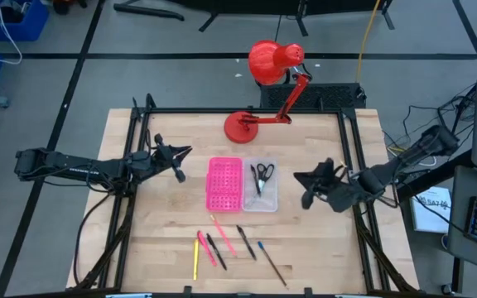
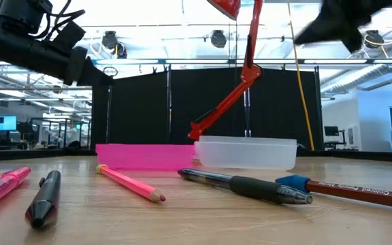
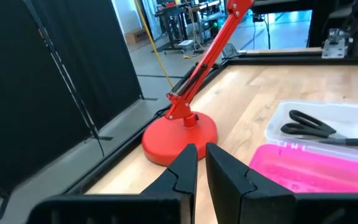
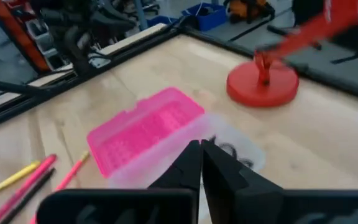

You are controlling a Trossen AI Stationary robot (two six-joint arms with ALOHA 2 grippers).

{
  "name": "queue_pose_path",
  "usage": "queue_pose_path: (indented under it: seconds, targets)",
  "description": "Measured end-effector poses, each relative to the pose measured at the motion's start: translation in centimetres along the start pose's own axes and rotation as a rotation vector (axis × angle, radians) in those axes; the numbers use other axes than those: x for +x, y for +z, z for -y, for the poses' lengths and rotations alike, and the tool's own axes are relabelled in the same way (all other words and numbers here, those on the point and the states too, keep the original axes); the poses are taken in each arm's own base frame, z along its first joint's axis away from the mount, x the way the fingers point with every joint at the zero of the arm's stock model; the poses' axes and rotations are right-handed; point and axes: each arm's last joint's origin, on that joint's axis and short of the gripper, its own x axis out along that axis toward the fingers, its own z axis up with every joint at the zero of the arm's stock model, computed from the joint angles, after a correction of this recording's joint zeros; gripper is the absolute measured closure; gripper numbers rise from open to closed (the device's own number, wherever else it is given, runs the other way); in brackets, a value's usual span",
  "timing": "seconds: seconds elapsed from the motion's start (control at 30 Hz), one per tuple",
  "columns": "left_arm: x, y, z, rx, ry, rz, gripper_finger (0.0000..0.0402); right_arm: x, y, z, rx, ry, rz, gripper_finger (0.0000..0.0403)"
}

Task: Pick & place school supplies into a supply box
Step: Put the yellow pen into the pink supply box

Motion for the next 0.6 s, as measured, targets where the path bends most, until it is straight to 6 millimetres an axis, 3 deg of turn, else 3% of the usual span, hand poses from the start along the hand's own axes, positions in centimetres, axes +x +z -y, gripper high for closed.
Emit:
queue_pose_path:
  seconds: [0.2, 0.4, 0.6]
  targets:
    - [0.0, 0.0, 0.0, -0.010, 0.003, 0.001, 0.0360, 1.3, -3.8, 3.7, -0.047, 0.108, 0.020, 0.0401]
    - [0.0, 0.2, 0.0, 0.083, 0.007, 0.018, 0.0360, 1.9, -4.8, 5.5, -0.211, 0.222, 0.191, 0.0402]
    - [0.0, 0.2, 0.0, 0.047, 0.006, 0.016, 0.0360, 2.1, -5.4, 7.0, -0.297, 0.254, 0.346, 0.0403]
